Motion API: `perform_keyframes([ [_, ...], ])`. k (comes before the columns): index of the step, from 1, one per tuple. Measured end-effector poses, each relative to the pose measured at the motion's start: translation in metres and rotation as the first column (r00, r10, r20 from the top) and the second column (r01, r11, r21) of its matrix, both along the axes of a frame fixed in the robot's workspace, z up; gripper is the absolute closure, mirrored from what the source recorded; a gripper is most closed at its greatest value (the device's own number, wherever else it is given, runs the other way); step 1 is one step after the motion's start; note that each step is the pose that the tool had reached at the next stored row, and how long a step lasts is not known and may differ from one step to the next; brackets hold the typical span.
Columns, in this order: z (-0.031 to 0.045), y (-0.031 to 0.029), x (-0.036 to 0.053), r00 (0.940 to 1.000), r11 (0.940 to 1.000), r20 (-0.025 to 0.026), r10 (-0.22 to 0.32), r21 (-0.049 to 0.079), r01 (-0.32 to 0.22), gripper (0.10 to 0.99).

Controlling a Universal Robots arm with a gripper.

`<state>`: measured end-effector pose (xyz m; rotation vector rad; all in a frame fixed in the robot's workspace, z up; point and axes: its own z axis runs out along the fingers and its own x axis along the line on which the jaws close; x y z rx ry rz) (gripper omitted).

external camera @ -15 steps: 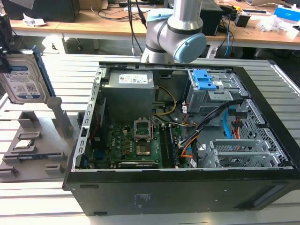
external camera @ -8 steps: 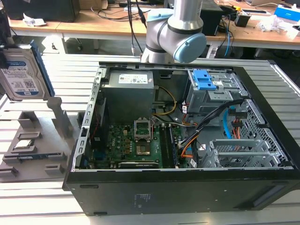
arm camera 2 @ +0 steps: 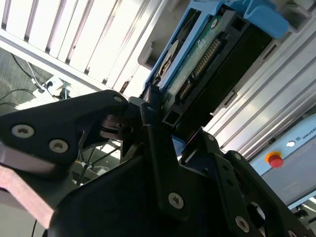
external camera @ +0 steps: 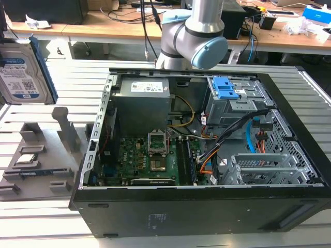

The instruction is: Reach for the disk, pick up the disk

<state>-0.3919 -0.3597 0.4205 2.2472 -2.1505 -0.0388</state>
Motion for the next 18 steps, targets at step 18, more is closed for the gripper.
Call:
perform_keyframes([
  [18,0.0571,-0.0009,0.0000,1.0000,0.9978,-0.0001,0.000,0.066,0.000,0.718],
])
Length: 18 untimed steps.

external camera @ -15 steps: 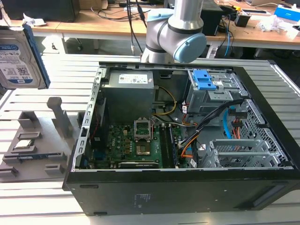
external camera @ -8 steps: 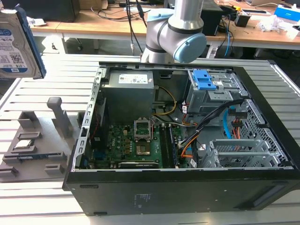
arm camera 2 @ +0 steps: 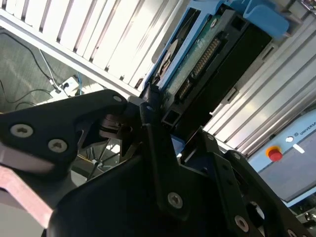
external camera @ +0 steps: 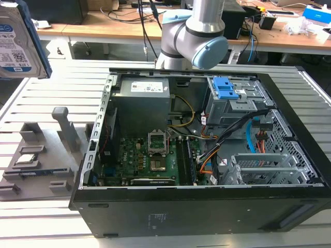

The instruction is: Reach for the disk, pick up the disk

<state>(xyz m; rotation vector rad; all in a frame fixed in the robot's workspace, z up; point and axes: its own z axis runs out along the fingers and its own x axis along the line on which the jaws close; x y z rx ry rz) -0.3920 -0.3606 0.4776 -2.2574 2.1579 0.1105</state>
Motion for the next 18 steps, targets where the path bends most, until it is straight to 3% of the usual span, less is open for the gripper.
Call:
perform_keyframes([
  [3,0.0099,0.0000,0.0001,1.0000,1.0000,-0.0001,0.000,-0.004,0.000,0.718],
  [5,0.0116,0.0007,0.0001,1.0000,0.9993,0.0000,0.000,-0.038,0.000,0.718],
  [7,0.0120,0.0011,0.0000,1.0000,0.9986,0.0001,0.000,-0.053,0.000,0.718],
  [14,0.0120,0.0013,0.0031,1.0000,0.9985,0.0001,0.000,-0.055,0.000,0.718],
  [16,0.0120,0.0012,0.0090,1.0000,0.9985,0.0001,0.000,-0.055,0.000,0.718],
  [18,0.0120,0.0012,0.0217,1.0000,0.9985,0.0001,0.000,-0.055,0.000,0.718],
])
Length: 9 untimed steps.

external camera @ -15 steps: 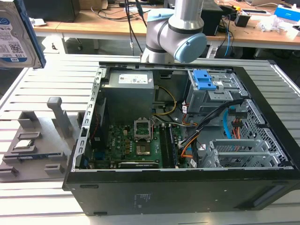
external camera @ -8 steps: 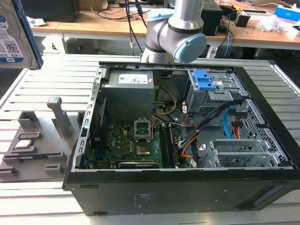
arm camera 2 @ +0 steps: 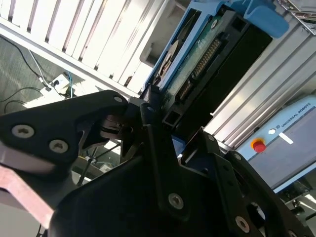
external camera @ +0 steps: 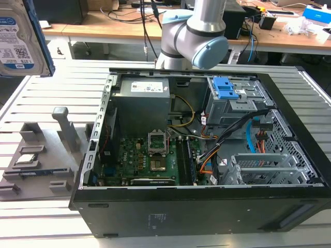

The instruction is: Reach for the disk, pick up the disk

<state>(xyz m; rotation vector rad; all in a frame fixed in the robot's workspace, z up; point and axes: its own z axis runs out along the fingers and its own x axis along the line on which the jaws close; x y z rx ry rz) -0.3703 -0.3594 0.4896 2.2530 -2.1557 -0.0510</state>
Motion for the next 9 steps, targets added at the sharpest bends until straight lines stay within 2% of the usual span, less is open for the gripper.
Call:
perform_keyframes([
  [6,0.0001,0.0000,0.0293,1.0000,1.0000,-0.0002,0.000,0.000,0.000,0.718],
  [9,0.0001,0.0000,0.0475,1.0000,1.0000,-0.0001,0.000,0.000,0.000,0.718],
])
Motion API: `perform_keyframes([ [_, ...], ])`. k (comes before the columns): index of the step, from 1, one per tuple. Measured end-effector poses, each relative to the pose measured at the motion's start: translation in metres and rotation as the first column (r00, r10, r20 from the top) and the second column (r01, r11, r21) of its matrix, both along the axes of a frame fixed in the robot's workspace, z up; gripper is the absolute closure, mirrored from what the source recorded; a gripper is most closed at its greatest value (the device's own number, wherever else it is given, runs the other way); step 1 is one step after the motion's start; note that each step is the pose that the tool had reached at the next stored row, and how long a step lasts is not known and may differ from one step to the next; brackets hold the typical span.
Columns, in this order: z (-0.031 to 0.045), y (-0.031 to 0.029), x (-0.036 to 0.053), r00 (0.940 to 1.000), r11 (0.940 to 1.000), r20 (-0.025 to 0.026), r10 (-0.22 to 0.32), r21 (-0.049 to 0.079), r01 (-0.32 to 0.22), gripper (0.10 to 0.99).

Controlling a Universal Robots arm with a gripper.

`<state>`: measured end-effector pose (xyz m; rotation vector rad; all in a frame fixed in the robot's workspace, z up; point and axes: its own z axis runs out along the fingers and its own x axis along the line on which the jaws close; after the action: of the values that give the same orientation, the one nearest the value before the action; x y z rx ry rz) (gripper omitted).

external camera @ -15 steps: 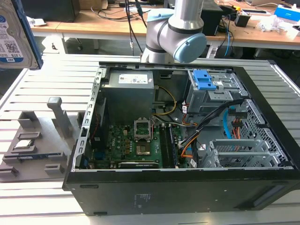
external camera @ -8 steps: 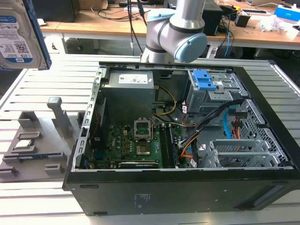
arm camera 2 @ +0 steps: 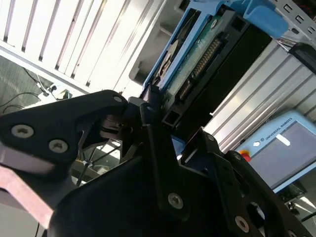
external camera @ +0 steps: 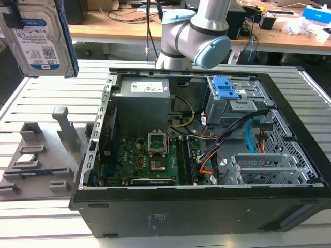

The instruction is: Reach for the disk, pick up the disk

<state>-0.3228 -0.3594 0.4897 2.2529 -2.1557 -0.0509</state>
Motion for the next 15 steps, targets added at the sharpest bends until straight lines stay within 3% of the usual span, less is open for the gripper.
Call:
perform_keyframes([
  [2,0.0000,0.0000,0.0090,1.0000,1.0000,0.0000,0.000,0.000,0.000,0.718],
  [4,0.0000,0.0000,0.0258,1.0000,1.0000,-0.0001,0.000,0.000,0.000,0.718],
  [7,0.0000,0.0000,0.0431,1.0000,1.0000,0.0000,0.000,0.000,0.000,0.718],
  [15,-0.0001,0.0001,0.0843,1.0000,1.0000,0.0001,0.000,0.000,0.000,0.718],
])
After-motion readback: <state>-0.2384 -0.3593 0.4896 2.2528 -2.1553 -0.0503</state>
